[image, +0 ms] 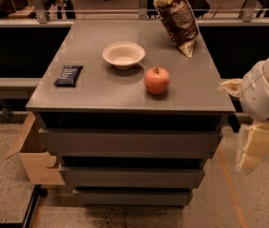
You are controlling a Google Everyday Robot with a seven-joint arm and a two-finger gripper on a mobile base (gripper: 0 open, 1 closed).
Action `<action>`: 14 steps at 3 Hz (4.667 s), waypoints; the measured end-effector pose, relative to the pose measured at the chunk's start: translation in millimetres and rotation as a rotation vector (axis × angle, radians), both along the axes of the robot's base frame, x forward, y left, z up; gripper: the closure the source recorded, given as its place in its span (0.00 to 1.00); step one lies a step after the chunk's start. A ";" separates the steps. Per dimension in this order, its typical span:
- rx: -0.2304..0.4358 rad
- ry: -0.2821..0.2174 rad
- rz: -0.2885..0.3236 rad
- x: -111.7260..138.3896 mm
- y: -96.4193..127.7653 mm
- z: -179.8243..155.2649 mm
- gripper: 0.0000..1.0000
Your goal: Open top drawer
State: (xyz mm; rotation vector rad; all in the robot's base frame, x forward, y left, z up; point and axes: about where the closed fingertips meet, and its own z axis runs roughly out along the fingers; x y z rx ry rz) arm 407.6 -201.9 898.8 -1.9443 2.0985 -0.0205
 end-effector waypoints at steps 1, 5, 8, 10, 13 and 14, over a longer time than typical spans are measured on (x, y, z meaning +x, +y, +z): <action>-0.004 0.034 0.071 -9.7 15.0 -38.4 0.00; -0.034 0.005 0.123 16.6 27.2 -129.3 0.00; -0.001 -0.044 0.116 70.3 24.6 -194.4 0.00; -0.009 -0.079 0.113 89.5 40.9 -220.4 0.00; -0.004 -0.076 0.148 100.4 69.7 -236.6 0.41; -0.003 -0.076 0.160 92.5 73.1 -232.9 0.64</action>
Offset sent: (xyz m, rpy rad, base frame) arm -0.0235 0.0533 -0.1182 0.0033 0.0937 0.1573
